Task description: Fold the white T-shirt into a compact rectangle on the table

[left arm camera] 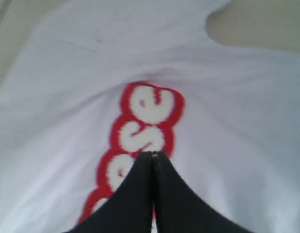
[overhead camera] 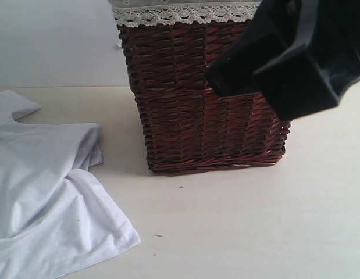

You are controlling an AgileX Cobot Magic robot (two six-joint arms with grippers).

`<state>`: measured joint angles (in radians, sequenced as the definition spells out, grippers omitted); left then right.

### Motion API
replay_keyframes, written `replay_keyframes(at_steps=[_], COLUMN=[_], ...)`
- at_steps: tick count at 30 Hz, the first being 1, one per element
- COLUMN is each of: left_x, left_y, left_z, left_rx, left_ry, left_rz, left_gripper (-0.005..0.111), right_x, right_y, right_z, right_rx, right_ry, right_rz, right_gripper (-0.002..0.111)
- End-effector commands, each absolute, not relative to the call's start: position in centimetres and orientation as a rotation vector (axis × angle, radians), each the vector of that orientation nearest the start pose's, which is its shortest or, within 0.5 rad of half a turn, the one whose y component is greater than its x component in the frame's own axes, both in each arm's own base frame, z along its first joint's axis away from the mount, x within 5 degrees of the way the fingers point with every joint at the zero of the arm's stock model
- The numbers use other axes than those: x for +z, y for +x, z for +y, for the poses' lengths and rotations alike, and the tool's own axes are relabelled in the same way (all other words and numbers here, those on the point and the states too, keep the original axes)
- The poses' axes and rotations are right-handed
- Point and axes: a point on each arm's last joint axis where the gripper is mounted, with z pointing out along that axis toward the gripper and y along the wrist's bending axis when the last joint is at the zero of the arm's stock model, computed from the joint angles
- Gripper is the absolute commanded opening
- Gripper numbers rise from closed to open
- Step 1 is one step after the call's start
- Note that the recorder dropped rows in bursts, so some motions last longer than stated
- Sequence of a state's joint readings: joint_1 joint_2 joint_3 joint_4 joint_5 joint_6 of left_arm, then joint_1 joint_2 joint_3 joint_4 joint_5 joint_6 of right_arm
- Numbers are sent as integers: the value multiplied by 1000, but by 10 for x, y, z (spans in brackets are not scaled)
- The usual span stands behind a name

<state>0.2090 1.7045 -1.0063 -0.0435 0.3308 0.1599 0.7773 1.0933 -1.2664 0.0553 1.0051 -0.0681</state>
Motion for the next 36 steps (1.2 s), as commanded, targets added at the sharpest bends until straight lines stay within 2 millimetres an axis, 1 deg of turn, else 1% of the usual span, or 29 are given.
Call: replay_keyframes(at_steps=[1,3,5,6,10,13,15,17,19,20,22,23,25,27,29,32,34,36], left_x=[154,138,123,119,94,82,78,76,77,79,85,90,102,118,138,163,175,184], left_y=[364,374,385,391,410,424,434,441,447,450,455,458,463,465,465,459,451,439], left_z=[29,13,-2,-7,-30,-46,-61,-76,-90,-94,-96,-96,-90,-81,-67,-40,-15,14], left_rx=[52,30,7,-5,-47,-102,-177,-292,-395,-423,-438,-441,-435,-426,-411,-352,-288,-210], left_ry=[85,149,186,192,248,271,289,297,351,378,344,331,313,290,265,212,150,44], left_rz=[2612,2645,2666,2668,2708,2733,2731,2726,2714,2700,2677,2663,2630,2598,2567,2542,2546,2565], left_gripper=[0,0,0,0,0,0,0,0,0,0,0,0,0,0,0,0,0,0], right_x=[416,416,416,416,416,416,416,416,416,416,416,416,416,416,416,416,416,416], right_y=[146,146,146,146,146,146,146,146,146,146,146,146,146,146,146,146,146,146], right_z=[148,148,148,148,147,147,147,147,147,147,147,147,147,147,147,147,147,147], right_rx=[413,412,409,409,404,404,404,404,404,404,404,404,404,404,404,404,404,404], right_ry=[-958,-961,-967,-967,-968,-968,-968,-968,-968,-968,-968,-968,-968,-968,-968,-968,-968,-968], right_rz=[2139,2138,2134,2134,2133,2133,2133,2133,2133,2133,2133,2133,2133,2133,2133,2133,2133,2133], right_gripper=[25,17,6,1,0,0,0,0,0,0,0,0,0,0,0,0,0,0])
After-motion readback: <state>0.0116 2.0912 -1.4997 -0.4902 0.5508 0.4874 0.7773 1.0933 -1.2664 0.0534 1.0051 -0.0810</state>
